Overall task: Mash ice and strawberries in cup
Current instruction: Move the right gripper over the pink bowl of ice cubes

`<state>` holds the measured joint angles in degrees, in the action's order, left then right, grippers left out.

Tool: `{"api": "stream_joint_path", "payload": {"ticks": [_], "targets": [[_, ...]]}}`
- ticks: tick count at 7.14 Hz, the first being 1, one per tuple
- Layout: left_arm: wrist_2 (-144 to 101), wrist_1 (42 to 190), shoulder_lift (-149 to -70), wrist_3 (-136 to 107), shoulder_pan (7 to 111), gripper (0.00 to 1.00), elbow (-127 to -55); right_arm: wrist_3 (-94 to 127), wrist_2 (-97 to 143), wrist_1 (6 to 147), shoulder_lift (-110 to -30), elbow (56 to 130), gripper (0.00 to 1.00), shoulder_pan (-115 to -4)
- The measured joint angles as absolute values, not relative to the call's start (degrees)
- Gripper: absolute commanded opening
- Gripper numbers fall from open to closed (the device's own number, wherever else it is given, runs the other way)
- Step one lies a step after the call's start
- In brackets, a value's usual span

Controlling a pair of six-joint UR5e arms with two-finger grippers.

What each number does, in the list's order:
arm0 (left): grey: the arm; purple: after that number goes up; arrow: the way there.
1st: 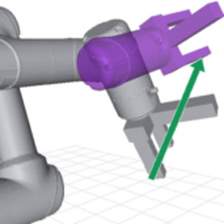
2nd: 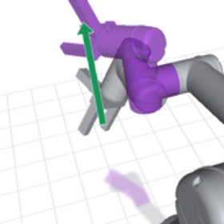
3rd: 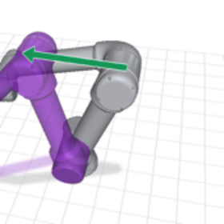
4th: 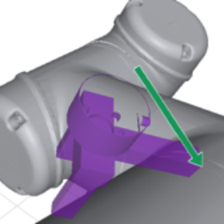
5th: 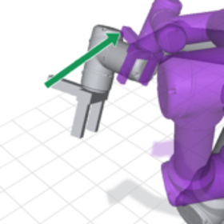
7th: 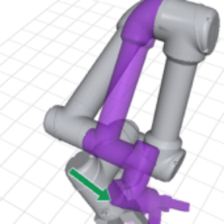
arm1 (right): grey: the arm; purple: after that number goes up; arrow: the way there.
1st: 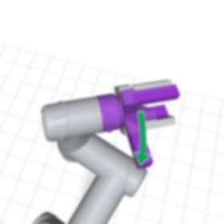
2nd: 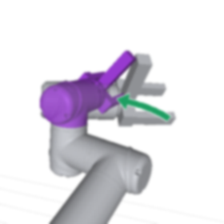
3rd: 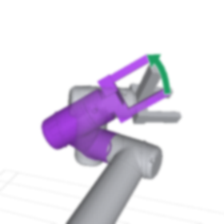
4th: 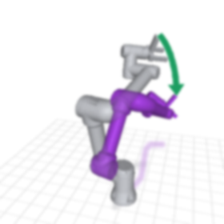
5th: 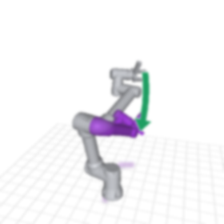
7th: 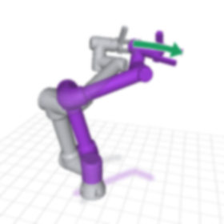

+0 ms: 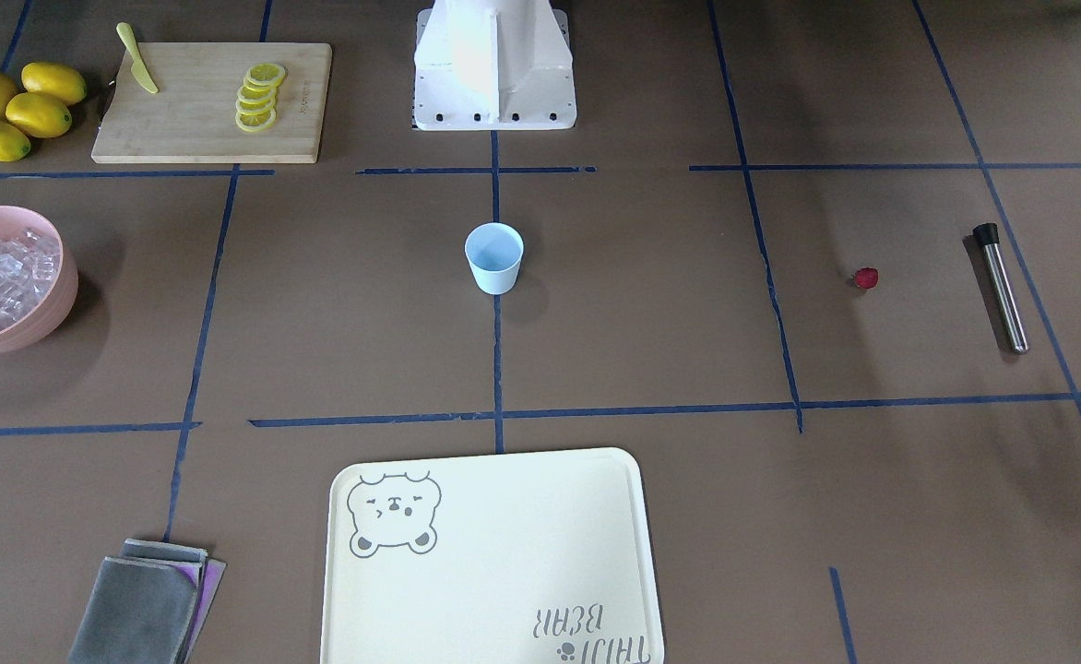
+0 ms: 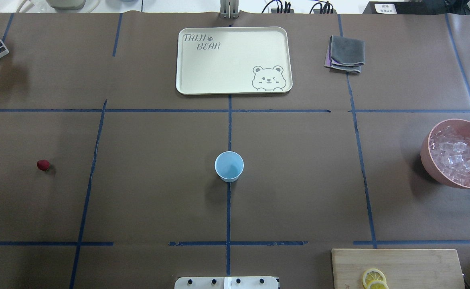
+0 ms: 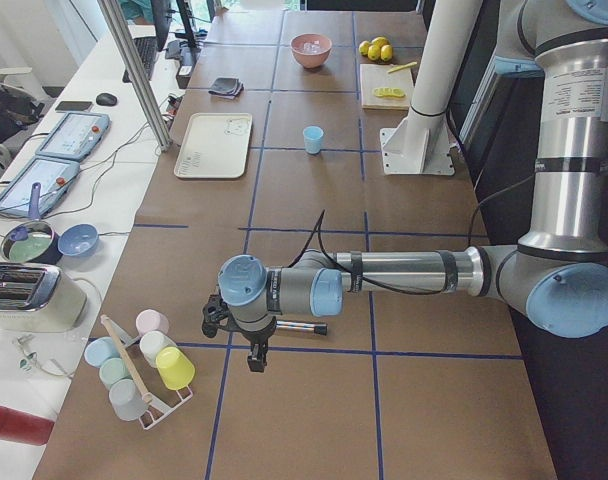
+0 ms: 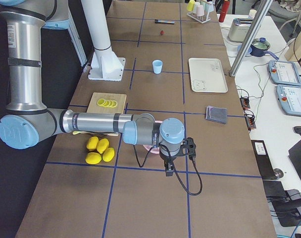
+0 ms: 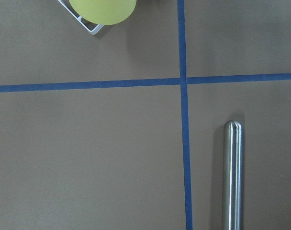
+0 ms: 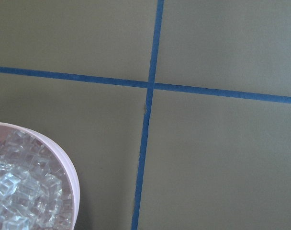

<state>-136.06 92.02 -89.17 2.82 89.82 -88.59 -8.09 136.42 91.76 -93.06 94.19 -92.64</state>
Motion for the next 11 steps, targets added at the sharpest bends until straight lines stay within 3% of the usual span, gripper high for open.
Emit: {"api": "stream_joint_path", "payload": {"ticks": [5, 11], "targets": [[-136.1, 92.1, -89.1, 2.9, 89.9, 1.00, -88.6, -8.1, 136.4, 91.8, -92.3, 95.3, 0.99, -92.6], [-136.0, 92.7, -89.0, 3.0, 90.0, 1.00, -88.9, 4.8, 136.5, 91.8, -93.7, 106.5, 0.99, -86.9]]}}
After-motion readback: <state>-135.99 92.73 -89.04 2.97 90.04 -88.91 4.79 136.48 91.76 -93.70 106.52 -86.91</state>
